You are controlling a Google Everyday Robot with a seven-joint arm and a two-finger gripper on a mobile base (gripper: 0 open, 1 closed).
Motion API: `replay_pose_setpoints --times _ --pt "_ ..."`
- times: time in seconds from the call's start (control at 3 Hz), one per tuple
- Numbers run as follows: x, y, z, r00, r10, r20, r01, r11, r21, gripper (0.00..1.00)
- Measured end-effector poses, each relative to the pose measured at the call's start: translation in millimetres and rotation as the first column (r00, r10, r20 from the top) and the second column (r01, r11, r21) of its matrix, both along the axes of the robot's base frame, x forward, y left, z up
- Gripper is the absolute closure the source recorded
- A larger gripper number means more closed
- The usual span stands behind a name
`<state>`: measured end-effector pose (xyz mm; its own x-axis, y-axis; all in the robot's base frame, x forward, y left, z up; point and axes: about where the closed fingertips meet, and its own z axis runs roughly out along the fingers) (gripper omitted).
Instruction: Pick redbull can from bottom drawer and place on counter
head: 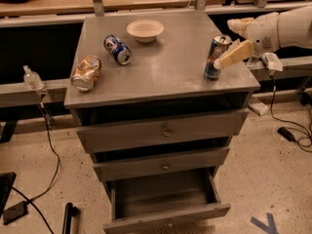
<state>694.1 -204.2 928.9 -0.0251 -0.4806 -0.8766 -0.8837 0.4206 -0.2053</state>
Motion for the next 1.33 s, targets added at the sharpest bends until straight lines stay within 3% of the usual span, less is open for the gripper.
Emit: replay_pose_setpoints --times 0.33,0.67,1.0,1.33 --pt "-5 -7 18 0.9940 0.030 0.106 -0.041 0.994 0.106 0.00" --pt "-18 -15 38 0.9668 0.050 0.251 -0.094 0.981 0.168 0.00" --pt "-20 -12 42 0.9550 0.066 0.289 -0.117 0.980 0.162 0.00" --pt "-20 -11 42 0.9554 0.066 0.288 -0.117 0.980 0.163 0.00"
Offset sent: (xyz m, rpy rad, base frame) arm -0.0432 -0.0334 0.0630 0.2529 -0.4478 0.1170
